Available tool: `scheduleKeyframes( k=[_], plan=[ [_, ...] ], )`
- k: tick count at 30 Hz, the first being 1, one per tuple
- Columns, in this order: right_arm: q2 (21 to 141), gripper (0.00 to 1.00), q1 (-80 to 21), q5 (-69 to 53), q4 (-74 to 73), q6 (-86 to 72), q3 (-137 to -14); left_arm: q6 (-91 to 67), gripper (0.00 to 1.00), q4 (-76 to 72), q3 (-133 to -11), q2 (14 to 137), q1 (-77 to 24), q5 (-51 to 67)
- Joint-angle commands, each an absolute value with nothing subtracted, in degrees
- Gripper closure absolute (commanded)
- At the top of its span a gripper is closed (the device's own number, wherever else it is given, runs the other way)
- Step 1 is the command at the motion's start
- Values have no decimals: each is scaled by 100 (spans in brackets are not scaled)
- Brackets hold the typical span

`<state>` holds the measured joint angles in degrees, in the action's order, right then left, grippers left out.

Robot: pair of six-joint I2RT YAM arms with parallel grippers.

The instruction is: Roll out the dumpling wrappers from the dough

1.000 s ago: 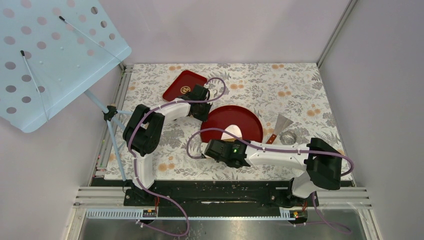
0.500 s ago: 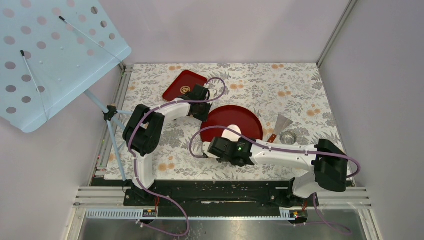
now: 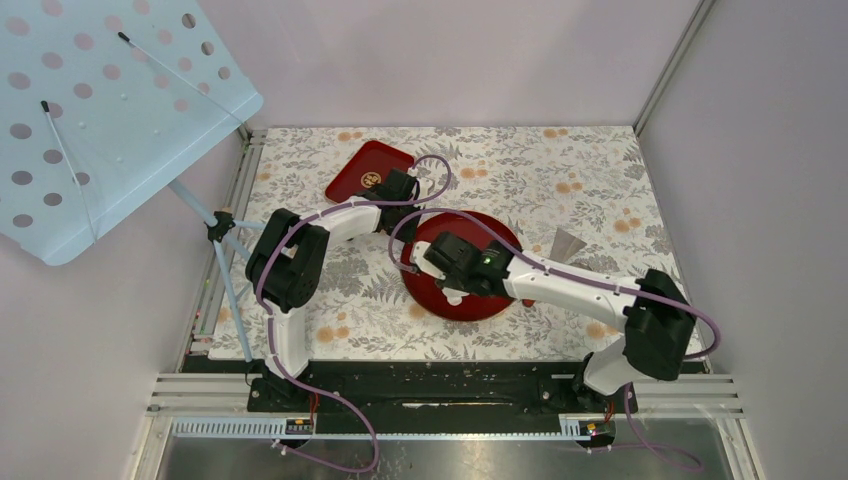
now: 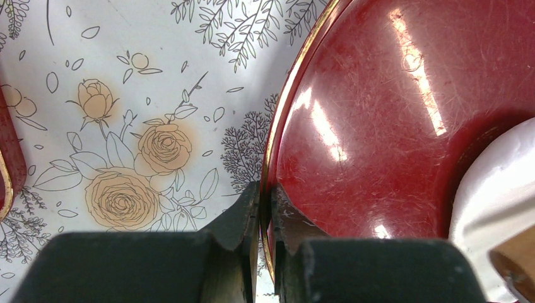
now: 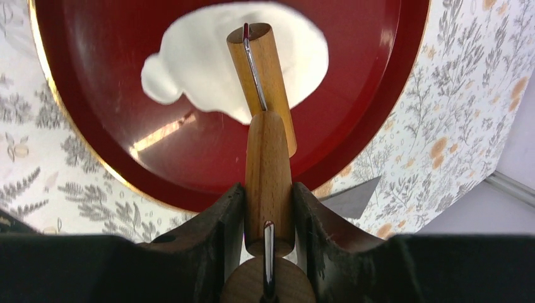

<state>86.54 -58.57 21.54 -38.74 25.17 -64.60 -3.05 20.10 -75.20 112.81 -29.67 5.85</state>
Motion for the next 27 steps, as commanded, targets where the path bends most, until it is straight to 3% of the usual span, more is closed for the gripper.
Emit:
scheduleKeyframes(
  k=[1, 9, 12, 21, 24, 27],
  plan=[
    [9066, 100, -5820, 2456, -3321, 2410, -6777, -149, 100, 2260, -7515, 11425, -2928, 457],
    [9617, 100, -5836, 1980, -3407, 2303, -6751, -149, 100, 2264, -7509, 11406, -2911, 502],
    [9435, 100, -6071, 1183, -3936, 2237, -6488, -158, 100, 2259, -7515, 11401, -2879, 547],
    [9343, 100, -6525, 338, -4572, 2190, -6107, -158, 100, 2259, -7507, 11401, -2878, 553],
    [9214, 100, -6545, 574, -4498, 2155, -6127, -165, 100, 2259, -7511, 11404, -2878, 561],
    [8968, 100, -6444, 1891, -3944, 2172, -6283, -167, 100, 2260, -7520, 11413, -2876, 552]
  ],
)
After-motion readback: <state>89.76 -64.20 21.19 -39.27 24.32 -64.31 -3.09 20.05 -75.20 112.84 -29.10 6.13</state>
